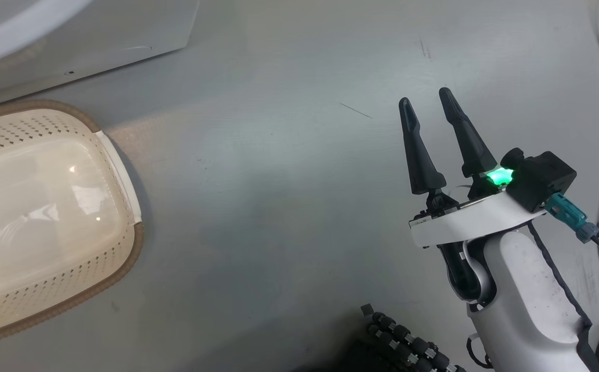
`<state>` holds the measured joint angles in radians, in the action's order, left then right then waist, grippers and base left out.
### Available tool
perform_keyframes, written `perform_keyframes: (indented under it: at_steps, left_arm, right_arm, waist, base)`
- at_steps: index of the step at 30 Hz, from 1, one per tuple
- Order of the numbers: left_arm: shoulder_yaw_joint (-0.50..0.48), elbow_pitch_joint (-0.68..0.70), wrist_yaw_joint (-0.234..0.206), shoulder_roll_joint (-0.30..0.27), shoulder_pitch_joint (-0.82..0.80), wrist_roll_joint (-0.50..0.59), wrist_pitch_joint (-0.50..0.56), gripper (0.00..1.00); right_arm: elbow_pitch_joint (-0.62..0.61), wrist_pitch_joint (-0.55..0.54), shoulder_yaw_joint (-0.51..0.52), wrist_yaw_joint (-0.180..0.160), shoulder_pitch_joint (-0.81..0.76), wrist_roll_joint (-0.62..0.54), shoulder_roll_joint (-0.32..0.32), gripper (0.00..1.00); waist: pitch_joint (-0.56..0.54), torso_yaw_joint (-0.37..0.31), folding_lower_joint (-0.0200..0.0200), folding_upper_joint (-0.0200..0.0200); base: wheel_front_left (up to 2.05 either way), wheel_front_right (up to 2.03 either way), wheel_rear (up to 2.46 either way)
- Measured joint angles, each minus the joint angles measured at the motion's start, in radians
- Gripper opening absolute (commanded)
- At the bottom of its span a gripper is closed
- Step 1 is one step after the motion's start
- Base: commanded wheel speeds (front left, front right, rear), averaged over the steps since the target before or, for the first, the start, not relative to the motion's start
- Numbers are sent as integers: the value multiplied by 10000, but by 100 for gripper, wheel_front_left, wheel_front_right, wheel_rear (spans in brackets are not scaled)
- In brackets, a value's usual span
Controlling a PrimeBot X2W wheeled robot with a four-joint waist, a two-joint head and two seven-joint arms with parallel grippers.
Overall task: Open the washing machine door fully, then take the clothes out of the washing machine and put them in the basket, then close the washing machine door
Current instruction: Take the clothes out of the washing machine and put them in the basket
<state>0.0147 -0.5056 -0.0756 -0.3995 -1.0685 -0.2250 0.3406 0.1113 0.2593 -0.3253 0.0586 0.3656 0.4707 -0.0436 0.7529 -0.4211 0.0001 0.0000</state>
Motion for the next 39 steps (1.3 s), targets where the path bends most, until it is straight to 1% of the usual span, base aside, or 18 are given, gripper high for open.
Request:
perform_keyframes:
  at_steps: [7, 9, 10, 12, 13, 18, 21, 30, 31, 34, 39]
  left_arm:
    - [171, -552, -165, -150, -412, 303, 646, 100]
    - [163, -715, -174, -136, -518, 303, 825, 100]
    - [163, -771, -176, -121, -552, 303, 876, 71]
    - [161, -880, -184, -81, -610, 303, 915, 7]
    - [161, -918, -203, -50, -624, 301, 932, 0]
    - [153, -1009, -247, 132, -674, 272, 855, 0]
    - [153, -1043, -249, 370, -688, 249, 617, 0]
    - [-59, -1041, -251, 769, -620, 44, -481, 0]
    - [-59, -1041, -251, 769, -620, 44, -481, 0]
    - [-117, -988, -268, 865, -464, 12, -991, 0]
    - [-144, -708, -282, 1183, -67, -44, -1875, 0]
  right_arm:
    - [48, 0, -6, -13, 100, 42, 2, 100]
    - [54, 0, -6, -81, 166, 42, 2, 100]
    - [56, 0, -6, -84, 176, 42, 0, 100]
    - [59, 0, -13, -86, 178, 42, 2, 100]
    - [61, 0, -13, -86, 180, 42, 2, 100]
    - [63, 0, 50, -98, 211, 19, 4, 100]
    - [73, 0, 192, -100, 211, -77, 0, 100]
    - [163, 0, 290, -96, 211, -351, 2, 100]
    - [163, 0, 290, -96, 211, -351, 2, 100]
    - [199, 0, 332, -94, 211, -445, 0, 100]
    - [253, 0, 414, -88, 209, -623, 0, 100]
  waist:
    - [10, -20, 0, 0]
    - [11, -15, 0, 0]
    - [11, -10, 0, 0]
    - [9, 4, 0, 0]
    - [7, 11, 0, 0]
    - [-9, 76, 0, 0]
    - [-34, 184, 0, 0]
    - [-213, 545, 0, 0]
    - [-213, 545, 0, 0]
    - [-310, 655, 0, 0]
    - [-500, 857, -1, 0]
  base:
    - [0, 0, 0]
    - [0, 0, 0]
    - [0, 0, 0]
    - [0, 0, 0]
    - [0, 0, 0]
    - [0, 0, 0]
    - [0, 0, 0]
    - [0, 0, 0]
    - [0, 0, 0]
    - [0, 0, 0]
    - [0, 0, 0]
